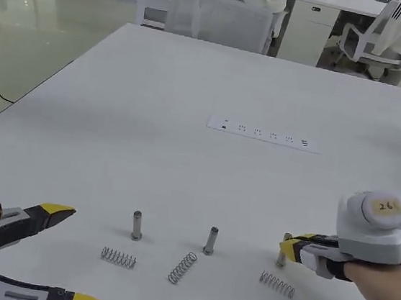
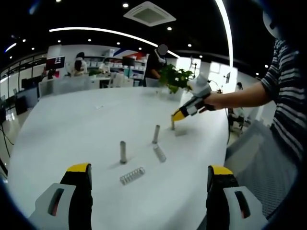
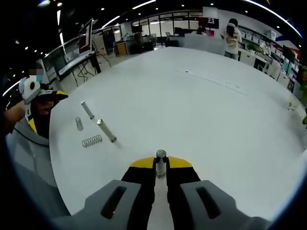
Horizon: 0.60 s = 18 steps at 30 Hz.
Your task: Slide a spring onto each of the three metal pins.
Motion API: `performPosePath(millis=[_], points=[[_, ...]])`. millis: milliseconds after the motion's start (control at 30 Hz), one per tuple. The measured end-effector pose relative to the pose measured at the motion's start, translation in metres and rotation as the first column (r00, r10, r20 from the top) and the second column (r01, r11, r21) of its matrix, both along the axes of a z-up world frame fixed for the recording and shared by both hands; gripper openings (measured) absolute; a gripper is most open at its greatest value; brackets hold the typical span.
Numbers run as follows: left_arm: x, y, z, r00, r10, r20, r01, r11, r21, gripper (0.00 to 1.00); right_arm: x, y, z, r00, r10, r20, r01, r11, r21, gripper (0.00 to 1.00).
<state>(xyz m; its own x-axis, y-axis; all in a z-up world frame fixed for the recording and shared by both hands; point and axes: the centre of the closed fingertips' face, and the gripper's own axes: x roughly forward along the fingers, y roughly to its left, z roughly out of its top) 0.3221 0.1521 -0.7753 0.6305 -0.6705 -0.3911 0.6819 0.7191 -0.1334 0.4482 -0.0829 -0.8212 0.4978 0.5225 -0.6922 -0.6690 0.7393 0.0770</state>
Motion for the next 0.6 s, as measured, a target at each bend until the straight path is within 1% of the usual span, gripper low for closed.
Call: performPosePath(millis=[167, 300, 600], points=[[-0.0005, 0.0009, -0.0018, 1.0, -0.003, -0.003, 0.003, 1.0, 0.007, 0.98, -0.0035, -0.0008, -0.0002, 1.0, 0.007, 0.005, -0.007, 1.0, -0.007, 0.05], [0.0007, 0.0024, 0.0001, 1.0, 0.002, -0.001, -0.002, 1.0, 0.004, 0.97, -0.0044, -0.0016, -0.0004, 1.0, 0.01, 0.007, -0.01, 1.0, -0.011, 0.05], [-0.0009, 0.0002, -0.0014, 1.0, 0.001, -0.003, -0.001, 1.0, 0.002, 0.97, -0.0063, -0.0016, -0.0009, 1.0, 0.013, 0.015, -0.012, 1.0, -0.015, 0.05]])
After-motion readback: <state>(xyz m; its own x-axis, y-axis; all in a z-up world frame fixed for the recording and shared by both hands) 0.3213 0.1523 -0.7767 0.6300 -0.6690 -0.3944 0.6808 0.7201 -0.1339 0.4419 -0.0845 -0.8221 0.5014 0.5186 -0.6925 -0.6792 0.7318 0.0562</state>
